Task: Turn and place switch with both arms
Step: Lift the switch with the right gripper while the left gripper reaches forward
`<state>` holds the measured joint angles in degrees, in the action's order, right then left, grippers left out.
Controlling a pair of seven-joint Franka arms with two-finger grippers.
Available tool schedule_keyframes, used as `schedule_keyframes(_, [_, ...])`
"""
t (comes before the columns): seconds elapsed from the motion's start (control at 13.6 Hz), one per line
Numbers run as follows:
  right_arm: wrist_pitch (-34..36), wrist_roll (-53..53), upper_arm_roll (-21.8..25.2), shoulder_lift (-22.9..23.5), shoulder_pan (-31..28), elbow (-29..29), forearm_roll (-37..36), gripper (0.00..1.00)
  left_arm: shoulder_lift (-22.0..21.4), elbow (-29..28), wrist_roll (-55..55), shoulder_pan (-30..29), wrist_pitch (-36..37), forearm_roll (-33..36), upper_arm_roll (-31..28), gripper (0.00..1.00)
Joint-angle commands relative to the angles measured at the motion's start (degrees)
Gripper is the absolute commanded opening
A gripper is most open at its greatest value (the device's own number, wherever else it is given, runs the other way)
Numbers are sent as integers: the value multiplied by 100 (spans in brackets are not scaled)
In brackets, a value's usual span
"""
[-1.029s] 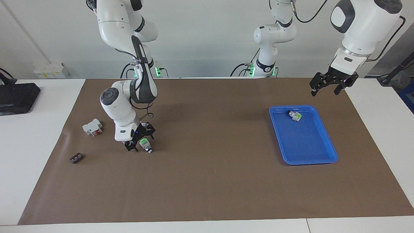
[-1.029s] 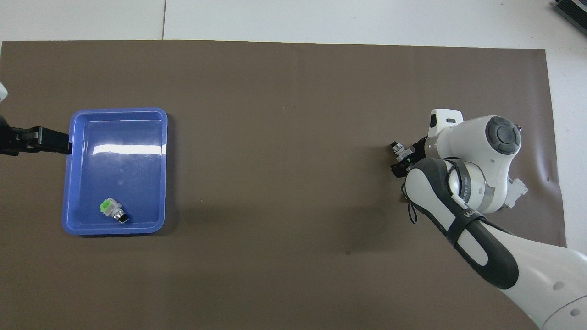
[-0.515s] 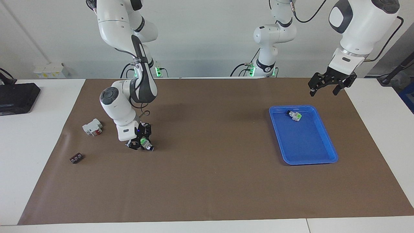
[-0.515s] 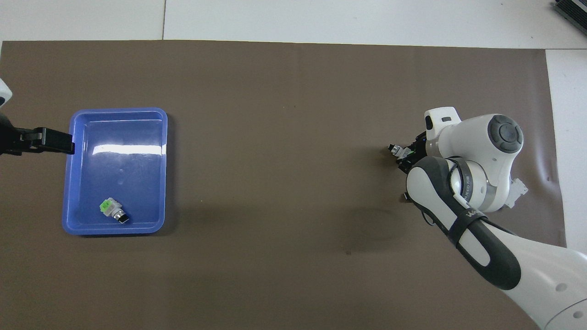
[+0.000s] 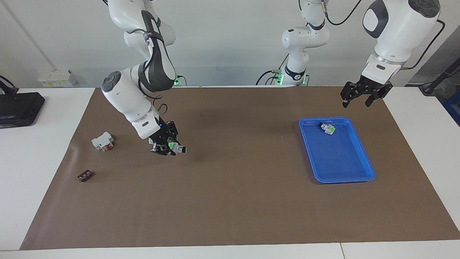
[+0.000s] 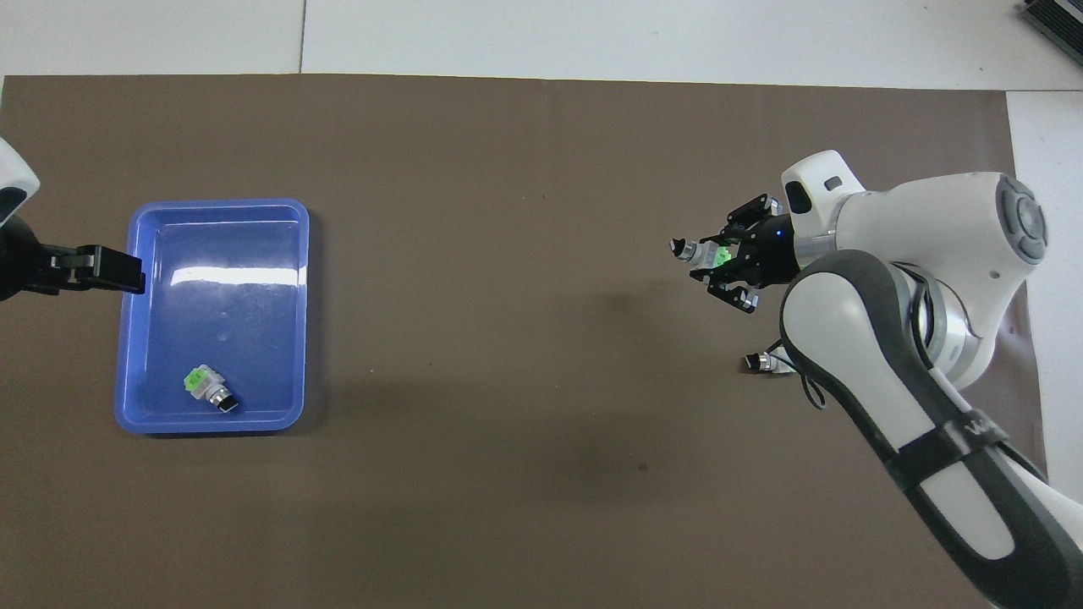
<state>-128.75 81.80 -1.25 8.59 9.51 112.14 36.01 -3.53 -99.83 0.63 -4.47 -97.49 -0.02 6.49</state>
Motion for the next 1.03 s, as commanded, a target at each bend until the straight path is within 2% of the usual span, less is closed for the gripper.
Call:
schedule_keyframes(0.0, [113, 460, -383, -138, -2, -121, 1124, 0, -262, -370, -45, 25, -165, -443, -34, 74])
schedule_keyframes(0.15, [-9, 425, -708, -208, -2, -218, 1390, 0, -306, -476, -177, -45, -209, -1023, -43, 66])
schedule_keyframes(0.37, [-859, 215, -1201, -279, 199, -227, 1496, 0, -306, -546, -536, -19, -288, -1621, -43, 61])
schedule_keyframes(0.66, [-2003, -444, -1202, -270, 981, -236, 1496, 0, -306, -634, -1213, 52, -499, -2589, 19, 47])
schedule_keyframes(0.96, [-2469, -936, -1219, -349, 1395, -236, 1496, 0, -289, -670, -1645, 473, -824, -3186, 37, 49])
